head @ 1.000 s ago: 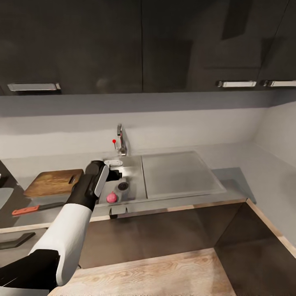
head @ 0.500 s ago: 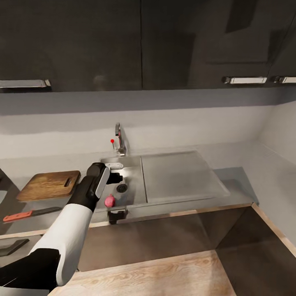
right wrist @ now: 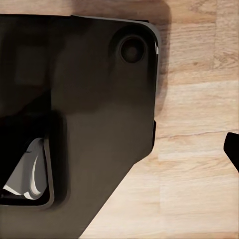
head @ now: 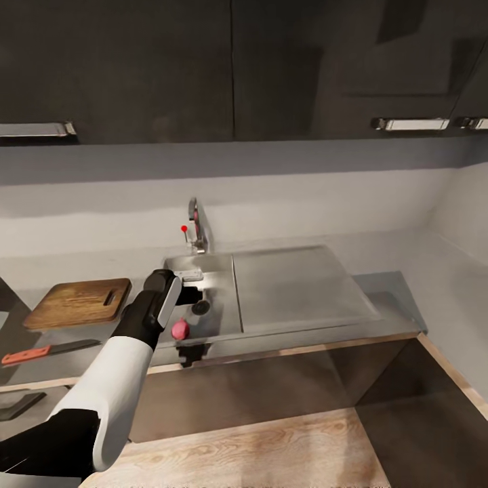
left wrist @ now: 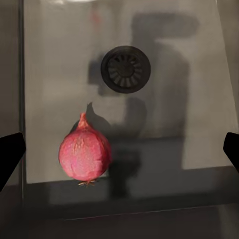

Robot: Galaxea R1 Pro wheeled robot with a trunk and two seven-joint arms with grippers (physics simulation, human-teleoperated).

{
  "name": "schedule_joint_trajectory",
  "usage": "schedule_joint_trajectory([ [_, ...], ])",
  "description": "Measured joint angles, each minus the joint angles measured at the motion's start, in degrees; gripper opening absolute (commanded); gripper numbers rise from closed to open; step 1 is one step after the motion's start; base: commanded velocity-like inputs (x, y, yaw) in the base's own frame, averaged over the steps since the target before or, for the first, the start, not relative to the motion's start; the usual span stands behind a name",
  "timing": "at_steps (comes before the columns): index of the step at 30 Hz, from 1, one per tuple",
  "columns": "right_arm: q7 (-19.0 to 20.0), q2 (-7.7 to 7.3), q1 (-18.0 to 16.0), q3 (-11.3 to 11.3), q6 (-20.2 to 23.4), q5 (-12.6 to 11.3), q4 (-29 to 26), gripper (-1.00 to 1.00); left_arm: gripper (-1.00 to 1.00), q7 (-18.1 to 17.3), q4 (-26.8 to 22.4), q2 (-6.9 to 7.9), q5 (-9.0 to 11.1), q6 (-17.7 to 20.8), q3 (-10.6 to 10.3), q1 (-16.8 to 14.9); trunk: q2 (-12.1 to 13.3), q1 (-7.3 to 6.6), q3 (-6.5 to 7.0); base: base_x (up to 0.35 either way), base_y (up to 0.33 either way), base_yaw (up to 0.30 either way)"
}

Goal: In the kitchen, take the Vidalia onion out of the sink, dice it on the chopping board with the paring knife, put the diced onion into the bowl on the countertop, then place both the paring knife and the chopping board into the sink.

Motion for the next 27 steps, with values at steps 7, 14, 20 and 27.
schedule_joint_trajectory([
  [7,-0.02,0.00,0.00,0.00,0.00,0.00,0.00,1.00,1.00,0.00,0.20,0.00,0.00,0.01,0.00,0.00,0.00,-0.01,-0.65,0.119,0.000,0.000],
  [14,-0.03,0.00,0.00,0.00,0.00,0.00,0.00,1.00,1.00,0.00,0.29,0.10,-0.01,-0.03,0.02,0.00,0.00,0.00,-1.29,0.030,0.000,0.000],
  [20,-0.06,0.00,0.00,0.00,0.00,0.00,0.00,1.00,1.00,0.00,0.30,0.24,-0.01,-0.06,0.11,0.00,0.00,0.01,-1.84,0.003,0.000,0.000],
  [27,-0.07,0.00,0.00,0.00,0.00,0.00,0.00,1.00,1.00,0.07,0.92,0.34,-0.07,-0.41,0.15,0.00,0.00,0.01,-2.49,0.000,0.000,0.000],
])
